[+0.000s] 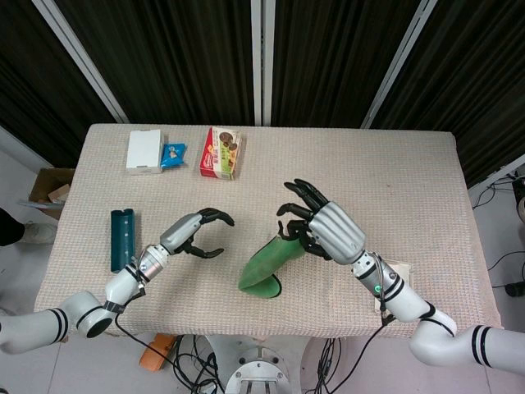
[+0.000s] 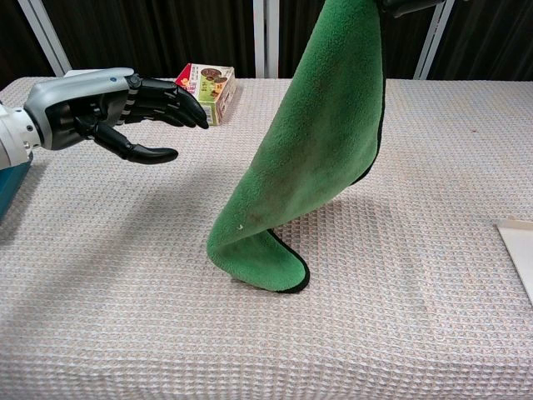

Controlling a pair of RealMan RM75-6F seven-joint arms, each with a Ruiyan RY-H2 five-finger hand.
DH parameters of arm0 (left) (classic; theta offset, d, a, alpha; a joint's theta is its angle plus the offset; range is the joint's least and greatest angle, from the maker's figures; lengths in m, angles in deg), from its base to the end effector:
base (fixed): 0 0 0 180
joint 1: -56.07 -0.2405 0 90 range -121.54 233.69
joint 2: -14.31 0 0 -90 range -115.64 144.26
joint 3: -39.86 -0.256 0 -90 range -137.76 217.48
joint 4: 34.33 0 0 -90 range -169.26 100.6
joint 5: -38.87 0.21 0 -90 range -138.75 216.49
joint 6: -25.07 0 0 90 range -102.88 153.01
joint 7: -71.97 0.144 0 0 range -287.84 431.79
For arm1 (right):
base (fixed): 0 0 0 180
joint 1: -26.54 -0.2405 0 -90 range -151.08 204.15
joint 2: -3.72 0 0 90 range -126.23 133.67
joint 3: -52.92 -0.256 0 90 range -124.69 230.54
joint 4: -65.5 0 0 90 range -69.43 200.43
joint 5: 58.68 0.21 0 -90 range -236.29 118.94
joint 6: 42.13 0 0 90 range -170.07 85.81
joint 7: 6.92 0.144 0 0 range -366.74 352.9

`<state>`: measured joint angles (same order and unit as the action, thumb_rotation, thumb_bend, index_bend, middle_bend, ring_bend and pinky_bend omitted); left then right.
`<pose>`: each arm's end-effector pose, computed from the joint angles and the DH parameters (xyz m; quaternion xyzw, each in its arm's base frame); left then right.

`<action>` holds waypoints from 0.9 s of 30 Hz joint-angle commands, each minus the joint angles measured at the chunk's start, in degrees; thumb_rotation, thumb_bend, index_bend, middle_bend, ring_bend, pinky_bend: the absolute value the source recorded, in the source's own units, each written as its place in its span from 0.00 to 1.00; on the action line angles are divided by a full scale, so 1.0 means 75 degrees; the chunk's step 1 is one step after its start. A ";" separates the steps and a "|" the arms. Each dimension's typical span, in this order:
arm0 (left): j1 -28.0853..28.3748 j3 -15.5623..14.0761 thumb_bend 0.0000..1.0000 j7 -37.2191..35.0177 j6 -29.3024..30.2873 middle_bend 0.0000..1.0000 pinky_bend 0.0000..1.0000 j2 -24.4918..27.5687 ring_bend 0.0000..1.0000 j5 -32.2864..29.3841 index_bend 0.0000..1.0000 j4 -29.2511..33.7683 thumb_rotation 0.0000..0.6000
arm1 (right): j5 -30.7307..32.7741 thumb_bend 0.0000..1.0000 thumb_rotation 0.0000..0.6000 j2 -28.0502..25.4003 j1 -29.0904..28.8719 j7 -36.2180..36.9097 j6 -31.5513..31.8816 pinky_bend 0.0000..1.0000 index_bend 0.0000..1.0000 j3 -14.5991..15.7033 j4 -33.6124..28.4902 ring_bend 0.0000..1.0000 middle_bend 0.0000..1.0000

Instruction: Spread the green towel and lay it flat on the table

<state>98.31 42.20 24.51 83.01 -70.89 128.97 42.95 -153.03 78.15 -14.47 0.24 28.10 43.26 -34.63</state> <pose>-0.1626 0.3277 -0.0061 -0.6303 -0.5818 -0.4960 0.1348 -0.0763 -0.2991 0.0760 0.7120 -0.2946 0.5922 0.2357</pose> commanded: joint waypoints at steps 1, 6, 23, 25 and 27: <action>0.0031 -0.0006 0.27 -0.0036 -0.0046 0.25 0.13 0.0009 0.18 -0.0011 0.30 -0.0037 1.00 | 0.0025 0.68 1.00 0.0052 -0.0038 0.0093 -0.0039 0.02 0.79 -0.0024 0.0075 0.01 0.32; 0.0252 0.0074 0.27 -0.0228 -0.0293 0.25 0.13 -0.0061 0.18 -0.0036 0.30 -0.0141 1.00 | 0.0042 0.68 1.00 0.0029 -0.0134 0.0256 -0.0151 0.02 0.79 -0.0083 0.0133 0.01 0.32; 0.2343 -0.0197 0.28 -0.4071 -0.0555 0.17 0.13 -0.1555 0.13 0.1453 0.29 -0.2672 1.00 | 0.0485 0.68 1.00 0.0048 -0.0452 0.0408 -0.0681 0.02 0.79 -0.0287 0.0478 0.01 0.32; 0.2443 -0.0217 0.28 -0.4156 -0.0601 0.17 0.13 -0.1707 0.13 0.1407 0.29 -0.2875 1.00 | 0.0501 0.68 1.00 0.0060 -0.0473 0.0429 -0.0706 0.02 0.79 -0.0292 0.0510 0.01 0.32; 0.2557 -0.0252 0.28 -0.4185 -0.0717 0.16 0.13 -0.1839 0.13 0.1344 0.29 -0.3072 1.00 | 0.0519 0.68 1.00 0.0073 -0.0496 0.0450 -0.0732 0.02 0.79 -0.0298 0.0552 0.01 0.32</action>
<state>116.41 40.76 -6.13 78.34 -83.56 139.07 21.18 -149.17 78.68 -18.17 3.58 22.64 41.04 -30.52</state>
